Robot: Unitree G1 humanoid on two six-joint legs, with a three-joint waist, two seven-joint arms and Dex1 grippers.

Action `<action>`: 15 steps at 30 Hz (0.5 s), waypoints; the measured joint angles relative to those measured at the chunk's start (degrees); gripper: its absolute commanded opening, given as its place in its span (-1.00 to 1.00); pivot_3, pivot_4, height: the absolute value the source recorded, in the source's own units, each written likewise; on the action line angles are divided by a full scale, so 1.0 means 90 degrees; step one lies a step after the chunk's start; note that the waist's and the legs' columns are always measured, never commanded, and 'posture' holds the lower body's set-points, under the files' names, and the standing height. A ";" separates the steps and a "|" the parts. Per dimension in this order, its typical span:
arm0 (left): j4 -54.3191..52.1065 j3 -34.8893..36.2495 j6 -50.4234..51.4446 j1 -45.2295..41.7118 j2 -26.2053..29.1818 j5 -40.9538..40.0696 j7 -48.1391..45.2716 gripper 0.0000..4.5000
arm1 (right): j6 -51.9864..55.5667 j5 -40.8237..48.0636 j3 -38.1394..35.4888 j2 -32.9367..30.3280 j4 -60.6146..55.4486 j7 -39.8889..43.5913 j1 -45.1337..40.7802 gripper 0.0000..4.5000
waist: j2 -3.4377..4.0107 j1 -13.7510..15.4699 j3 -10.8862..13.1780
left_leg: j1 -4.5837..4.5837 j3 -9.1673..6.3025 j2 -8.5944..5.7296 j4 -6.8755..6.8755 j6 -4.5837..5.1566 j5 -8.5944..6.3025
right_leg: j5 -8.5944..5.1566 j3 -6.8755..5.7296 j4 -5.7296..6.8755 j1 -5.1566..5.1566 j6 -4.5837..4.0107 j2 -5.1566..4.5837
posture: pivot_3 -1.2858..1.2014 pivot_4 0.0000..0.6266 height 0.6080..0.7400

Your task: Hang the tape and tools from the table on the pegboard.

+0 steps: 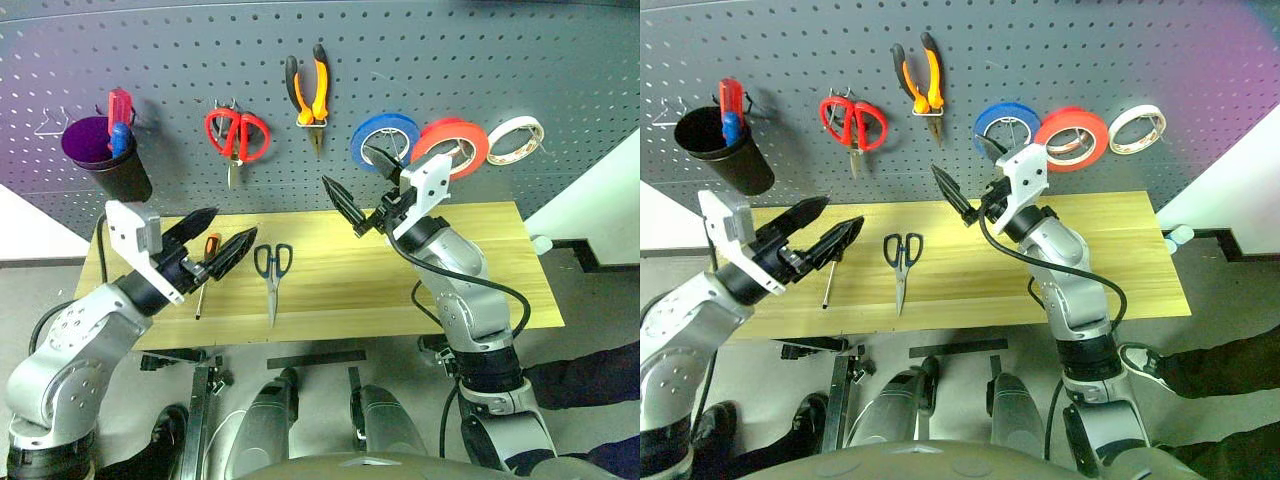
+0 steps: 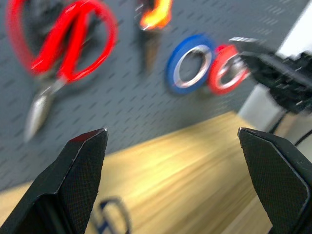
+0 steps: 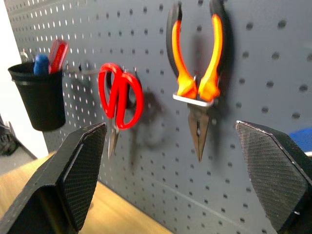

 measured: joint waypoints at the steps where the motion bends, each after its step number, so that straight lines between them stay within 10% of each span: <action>1: -0.0002 0.0071 0.0000 0.0074 0.0000 0.0000 -0.0003 1.00 | 0.0005 -0.0007 0.0000 -0.0005 0.0013 0.0022 0.0012 0.98 | -0.0002 0.0012 0.0005 | -0.0001 0.0000 0.0000 0.0001 0.0000 0.0000 | 0.0000 0.0000 0.0000 0.0000 -0.0001 0.0000 | 0.10 -0.03 1.00; 15: -0.0278 0.0545 -0.0001 0.0692 0.0015 -0.0017 -0.0002 1.00 | 0.0828 -0.0032 0.0734 -0.0095 0.0298 0.0737 0.0360 0.98 | -0.0014 0.0029 0.0128 | -0.0012 0.0000 0.0000 -0.0002 0.0009 -0.0006 | -0.0004 0.0000 -0.0012 -0.0007 -0.0007 -0.0007 | 0.13 0.05 1.00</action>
